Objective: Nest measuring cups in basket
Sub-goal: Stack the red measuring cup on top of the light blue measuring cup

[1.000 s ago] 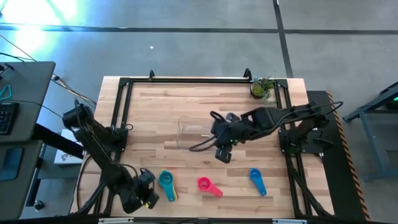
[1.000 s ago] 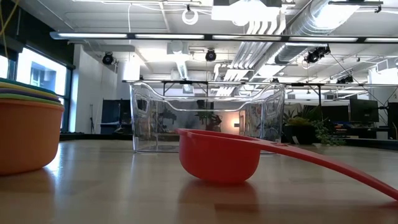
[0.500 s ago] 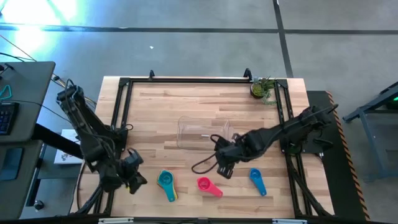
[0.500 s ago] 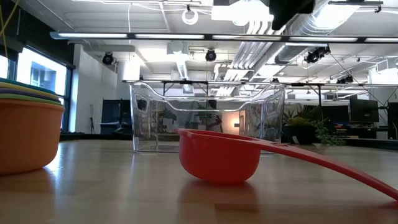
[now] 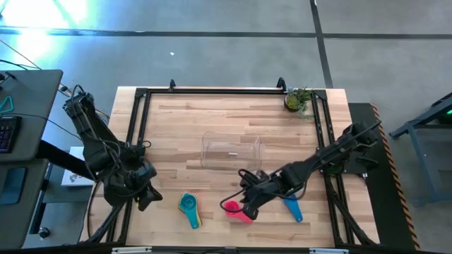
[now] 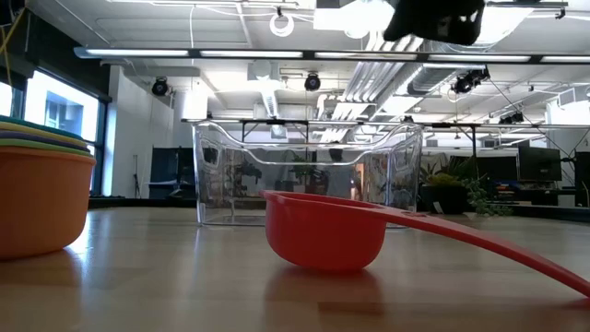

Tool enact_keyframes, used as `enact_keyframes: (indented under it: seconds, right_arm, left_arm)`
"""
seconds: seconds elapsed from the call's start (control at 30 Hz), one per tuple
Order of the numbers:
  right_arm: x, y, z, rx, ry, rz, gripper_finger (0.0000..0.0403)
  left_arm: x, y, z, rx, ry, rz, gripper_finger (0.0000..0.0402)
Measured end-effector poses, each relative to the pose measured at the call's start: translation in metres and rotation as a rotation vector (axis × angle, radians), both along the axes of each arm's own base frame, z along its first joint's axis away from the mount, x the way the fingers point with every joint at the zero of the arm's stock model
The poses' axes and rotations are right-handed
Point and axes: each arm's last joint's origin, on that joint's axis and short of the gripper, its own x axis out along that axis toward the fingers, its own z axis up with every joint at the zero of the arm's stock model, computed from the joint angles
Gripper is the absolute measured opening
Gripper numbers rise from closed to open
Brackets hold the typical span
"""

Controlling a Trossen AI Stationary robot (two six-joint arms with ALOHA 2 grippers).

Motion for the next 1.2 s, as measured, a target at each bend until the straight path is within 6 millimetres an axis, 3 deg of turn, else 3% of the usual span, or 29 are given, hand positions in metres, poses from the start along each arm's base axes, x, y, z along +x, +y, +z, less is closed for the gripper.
enact_keyframes:
  seconds: [0.17,0.3,0.67,1.2]
  right_arm:
    - [0.007,0.005,-0.008,0.029,-0.165,0.019,0.0138]
    - [0.009,0.004,-0.013,0.034,-0.193,0.027,0.0138]
    - [0.008,0.001,-0.015,-0.01,-0.176,0.035,0.0138]
    - [0.021,0.009,-0.061,-0.065,-0.057,-0.001,0.0138]
  left_arm:
    - [0.0,0.0,-0.002,0.019,0.013,0.0,0.0051]
    - [0.0,-0.001,-0.003,0.025,0.016,0.0,0.0051]
    - [0.001,0.0,-0.003,0.04,0.0,0.016,0.0051]
    - [0.001,0.0,-0.004,0.051,0.001,0.01,0.0051]
